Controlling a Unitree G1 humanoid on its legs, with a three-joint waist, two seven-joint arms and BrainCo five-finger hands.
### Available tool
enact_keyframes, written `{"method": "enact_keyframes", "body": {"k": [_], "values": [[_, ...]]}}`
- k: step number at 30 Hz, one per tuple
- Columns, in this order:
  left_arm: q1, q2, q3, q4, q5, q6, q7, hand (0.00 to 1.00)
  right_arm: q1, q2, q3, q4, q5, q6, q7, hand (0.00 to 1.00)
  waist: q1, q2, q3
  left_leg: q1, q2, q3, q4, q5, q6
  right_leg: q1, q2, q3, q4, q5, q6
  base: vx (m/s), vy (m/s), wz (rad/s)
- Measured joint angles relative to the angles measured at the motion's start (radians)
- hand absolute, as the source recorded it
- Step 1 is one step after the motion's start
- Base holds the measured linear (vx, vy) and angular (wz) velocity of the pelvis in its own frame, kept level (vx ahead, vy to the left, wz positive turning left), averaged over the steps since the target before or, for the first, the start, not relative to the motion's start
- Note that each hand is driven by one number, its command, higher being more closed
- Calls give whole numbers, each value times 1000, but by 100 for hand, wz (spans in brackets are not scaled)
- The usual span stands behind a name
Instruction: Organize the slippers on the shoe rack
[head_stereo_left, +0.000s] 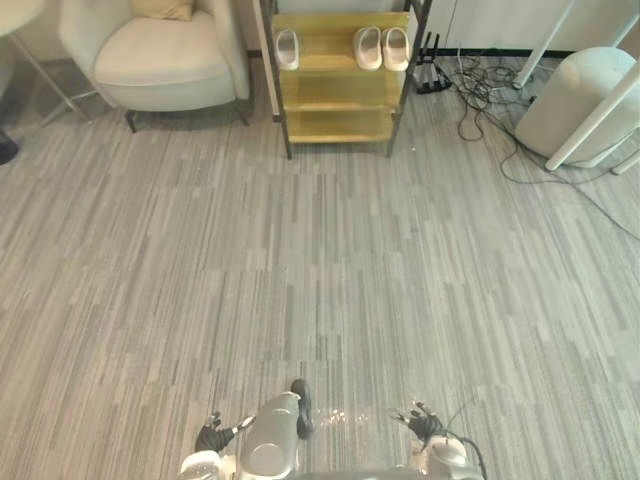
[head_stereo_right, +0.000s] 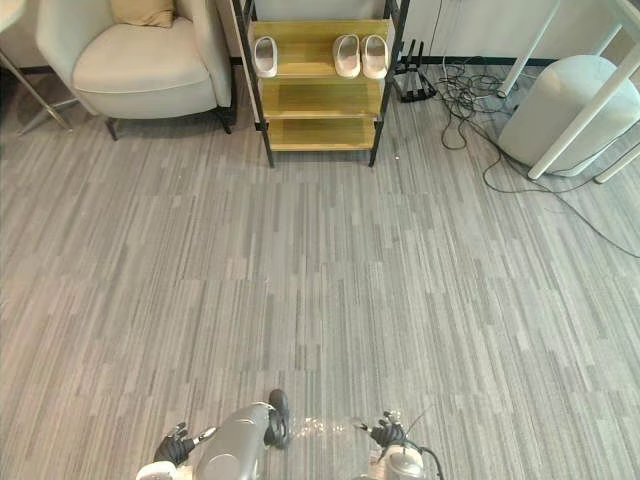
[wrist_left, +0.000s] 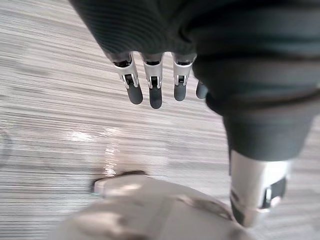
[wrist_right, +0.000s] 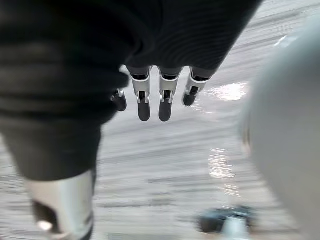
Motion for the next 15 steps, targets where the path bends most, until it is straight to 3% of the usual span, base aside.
{"method": "enact_keyframes", "body": {"k": [1, 2, 3, 5, 6, 7, 8, 9, 10, 11, 13, 15], "values": [[-3, 3, -8, -1, -1, -1, 1, 0, -4, 0, 4, -3, -2, -3, 2, 0, -5, 0, 0, 78, 1, -1, -70, 0, -1, -39, -6, -78, -4, -24, -51, 401, 84, -7], [-4, 3, -11, -1, -2, -1, 1, 0, -6, 0, 5, -3, -2, -4, 2, 0, -5, 0, 0, 94, 2, -1, -84, 1, -1, -47, -6, -97, -19, -30, -61, 450, 52, -8], [-8, 1, -12, -1, -3, -1, 0, 0, -13, -3, 5, -5, -2, -5, 2, 0, -8, 7, 4, 155, 10, 0, -134, 2, -4, -82, 4, -176, -136, -48, -84, 433, 20, -1], [-21, -9, -11, -4, -5, -2, 0, 0, -23, -14, 7, -20, -2, -5, 3, 0, -14, 24, 14, 210, 31, -2, -174, 2, -4, -140, 55, -223, -396, -24, -99, 461, -74, 8], [-26, -13, -11, -4, -9, -2, 0, 0, -31, -20, 18, -27, -2, -5, 3, 0, -18, 30, 18, 224, 40, -2, -187, 2, -4, -161, 86, -217, -515, 27, -95, 500, -164, 25], [-29, -12, -11, -5, -11, -4, 0, 0, -36, -24, 36, -27, -2, -4, 3, 0, -22, 27, 20, 248, 39, -3, -213, 1, -17, -174, 125, -191, -709, 150, -88, 490, -207, 33], [-27, -7, -10, -5, -11, -4, -1, 0, -33, -23, 41, -26, -2, -4, 4, 0, -26, 16, 23, 273, 28, -12, -227, -4, -52, -174, 131, -169, -791, 236, -85, 324, -147, 33], [-26, -4, -9, -4, -11, -4, -1, 0, -30, -23, 43, -27, -2, -4, 4, 0, -28, 7, 25, 285, 22, -19, -233, -13, -66, -174, 129, -160, -808, 271, -86, 347, -188, 43], [-27, 0, -6, 0, -11, -3, -2, 0, -24, -27, 48, -33, -2, -5, 7, 0, -38, -10, 25, 325, 9, -49, -245, -44, -114, -181, 125, -118, -782, 371, -171, 443, -202, 28], [-30, -49, 21, 14, -9, -6, -4, 0, -46, -61, 48, -38, -2, -7, 5, 0, -39, 58, 9, 321, 65, -67, -233, -53, -128, -203, 161, -141, -707, 282, -161, 533, -250, 25], [-33, -65, 25, 14, -9, -8, -5, 0, -47, -66, 43, -33, -2, -7, 6, 0, -40, 82, 9, 289, 103, -101, -159, -56, -125, -202, 180, -164, -693, 238, -160, 383, -196, 11], [-35, -71, 38, 13, -9, -5, -18, 0, -39, -70, 39, -17, -2, -2, 6, 0, -39, 112, 4, 144, 197, -193, 194, -20, -125, -114, 246, -208, -743, 192, -170, 466, -273, 20]]}}
